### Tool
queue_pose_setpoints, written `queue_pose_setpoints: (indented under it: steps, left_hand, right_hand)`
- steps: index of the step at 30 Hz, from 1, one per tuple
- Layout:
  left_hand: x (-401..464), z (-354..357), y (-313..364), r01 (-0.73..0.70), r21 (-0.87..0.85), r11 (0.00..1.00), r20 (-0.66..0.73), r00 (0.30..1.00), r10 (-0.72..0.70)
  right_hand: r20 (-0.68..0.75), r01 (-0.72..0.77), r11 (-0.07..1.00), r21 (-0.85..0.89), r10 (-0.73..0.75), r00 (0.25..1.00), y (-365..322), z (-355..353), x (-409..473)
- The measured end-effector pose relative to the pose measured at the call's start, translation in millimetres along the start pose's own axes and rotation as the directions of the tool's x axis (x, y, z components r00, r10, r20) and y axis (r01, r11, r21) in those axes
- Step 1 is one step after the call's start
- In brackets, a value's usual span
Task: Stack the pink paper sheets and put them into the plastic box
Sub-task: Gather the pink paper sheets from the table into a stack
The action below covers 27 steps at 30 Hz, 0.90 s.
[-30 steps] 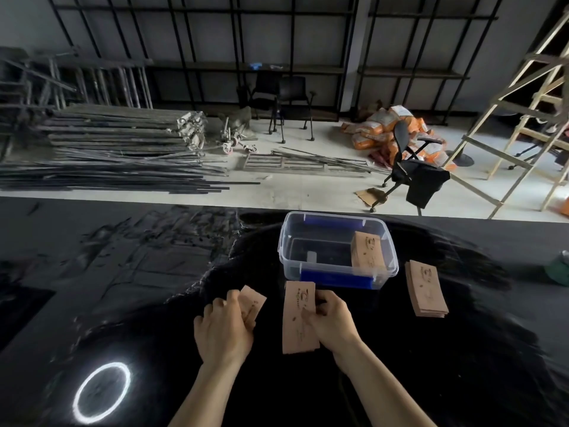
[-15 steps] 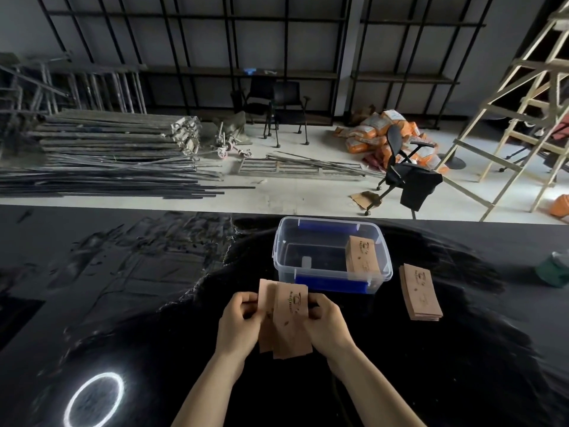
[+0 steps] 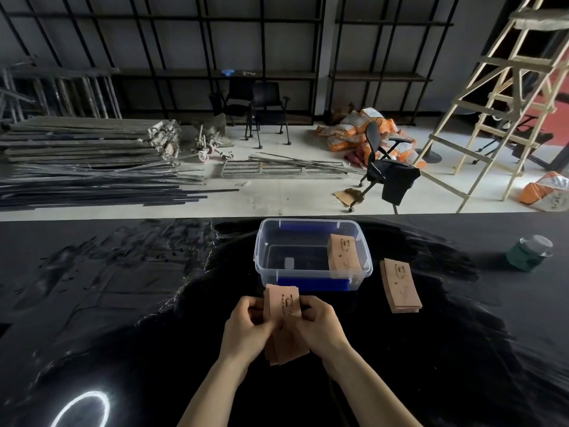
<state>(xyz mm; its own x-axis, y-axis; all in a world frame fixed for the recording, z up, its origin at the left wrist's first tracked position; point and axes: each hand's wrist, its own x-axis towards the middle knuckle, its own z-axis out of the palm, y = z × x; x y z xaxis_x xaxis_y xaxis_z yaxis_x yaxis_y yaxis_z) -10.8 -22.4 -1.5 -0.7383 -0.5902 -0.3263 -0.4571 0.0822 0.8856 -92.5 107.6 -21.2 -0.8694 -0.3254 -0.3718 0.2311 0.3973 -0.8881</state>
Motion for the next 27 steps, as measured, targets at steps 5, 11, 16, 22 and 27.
queue_pose_setpoints:
  steps: [5, 11, 16, 22, 27]
  left_hand:
    - [0.9, 28.0, 7.0, 0.035, 0.022, 0.999, 0.1, 0.994, -0.037]
    - [-9.0, 83.2, 17.4, -0.027, 0.041, 0.999, 0.217, 0.976, 0.018]
    - [-19.8, 133.0, 35.5, -0.079, 0.069, 0.995, 0.286, 0.957, 0.056]
    - [-22.2, 174.4, 63.1, -0.151, 0.09, 0.984, 0.305, 0.945, 0.117]
    - [-13.2, 202.1, 89.1, -0.169, 0.106, 0.98, 0.28, 0.951, 0.133]
  right_hand:
    - [-0.064, 0.005, 0.998, -0.055, -0.008, 0.998, 6.7, -29.4, -7.9]
    - [-0.194, -0.049, 0.998, -0.036, 0.042, 0.98, 25.8, -87.5, -23.3]
    - [-0.33, -0.072, 0.996, 0.049, 0.084, 0.94, 36.9, -135.1, -29.3]
    - [-0.441, -0.031, 0.998, 0.056, 0.053, 0.896, 32.7, -176.8, -26.3]
    - [-0.51, -0.032, 0.999, -0.011, 0.022, 0.86, 26.7, -196.7, -3.1]
